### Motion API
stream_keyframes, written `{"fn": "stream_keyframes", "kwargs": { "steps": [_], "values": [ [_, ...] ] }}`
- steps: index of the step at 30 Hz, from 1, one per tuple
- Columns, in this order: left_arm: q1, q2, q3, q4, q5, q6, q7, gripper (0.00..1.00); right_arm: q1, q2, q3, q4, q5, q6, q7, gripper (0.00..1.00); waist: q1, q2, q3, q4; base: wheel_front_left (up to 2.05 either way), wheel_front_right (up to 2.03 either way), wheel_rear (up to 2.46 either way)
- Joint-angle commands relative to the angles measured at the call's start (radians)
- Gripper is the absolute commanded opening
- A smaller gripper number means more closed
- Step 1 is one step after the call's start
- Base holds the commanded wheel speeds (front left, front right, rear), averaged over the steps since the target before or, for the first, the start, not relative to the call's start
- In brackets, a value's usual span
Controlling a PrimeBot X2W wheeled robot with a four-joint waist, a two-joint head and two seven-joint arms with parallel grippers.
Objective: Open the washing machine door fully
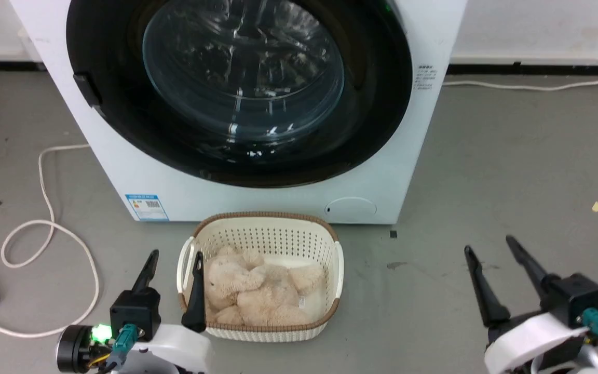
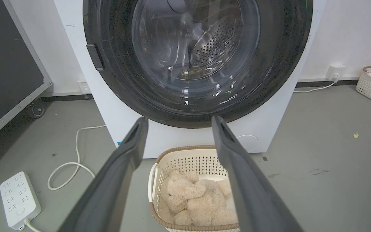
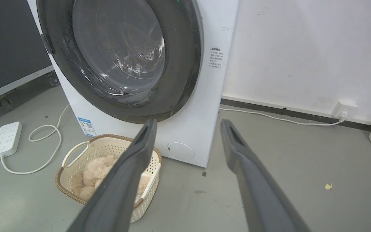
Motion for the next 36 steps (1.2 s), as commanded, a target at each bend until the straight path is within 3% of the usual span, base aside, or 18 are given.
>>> {"fn": "stream_keyframes", "kwargs": {
  "steps": [1, 15, 16, 17, 18, 26, 36],
  "values": [
    [-0.021, 0.000, -0.007, -0.010, -0.007, 0.010, -0.011, 1.00, -0.028, -0.015, -0.001, -0.012, 0.012, 0.000, -0.010, 1.00, 0.0000, 0.0000, 0.016, 0.004, 0.00, 0.00, 0.00],
    [-0.075, 0.000, -0.052, -0.039, -0.008, 0.044, -0.041, 1.00, -0.184, -0.100, -0.006, -0.023, 0.112, 0.000, -0.013, 1.00, 0.0000, 0.0000, 0.111, 0.023, 0.00, 0.00, 0.00],
    [-0.079, 0.000, -0.056, -0.040, -0.008, 0.046, -0.043, 1.00, -0.199, -0.102, -0.007, -0.020, 0.125, 0.000, -0.011, 0.94, 0.0000, 0.0000, 0.115, 0.024, 0.00, 0.00, 0.00],
    [-0.082, 0.000, -0.060, -0.042, -0.009, 0.048, -0.045, 1.00, -0.214, -0.106, -0.009, -0.016, 0.138, 0.000, -0.007, 0.21, 0.0000, 0.0000, 0.120, 0.026, 0.00, 0.00, 0.00],
    [-0.086, 0.000, -0.064, -0.043, -0.009, 0.050, -0.047, 1.00, -0.229, -0.109, -0.010, -0.012, 0.150, 0.000, -0.004, 0.00, 0.0000, 0.0000, 0.125, 0.028, 0.00, 0.00, 0.00],
    [-0.108, 0.000, -0.089, -0.058, -0.013, 0.067, -0.063, 1.00, -0.358, -0.150, -0.020, 0.038, 0.242, -0.001, 0.022, 0.00, 0.0000, 0.0000, 0.159, 0.047, 0.00, 0.00, 0.00],
    [-0.127, 0.000, -0.116, -0.077, -0.019, 0.089, -0.084, 1.00, -0.535, -0.151, -0.054, 0.149, 0.414, -0.001, 0.107, 0.00, 0.0000, 0.0000, 0.209, 0.073, 0.00, 0.00, 0.00]
  ]
}}
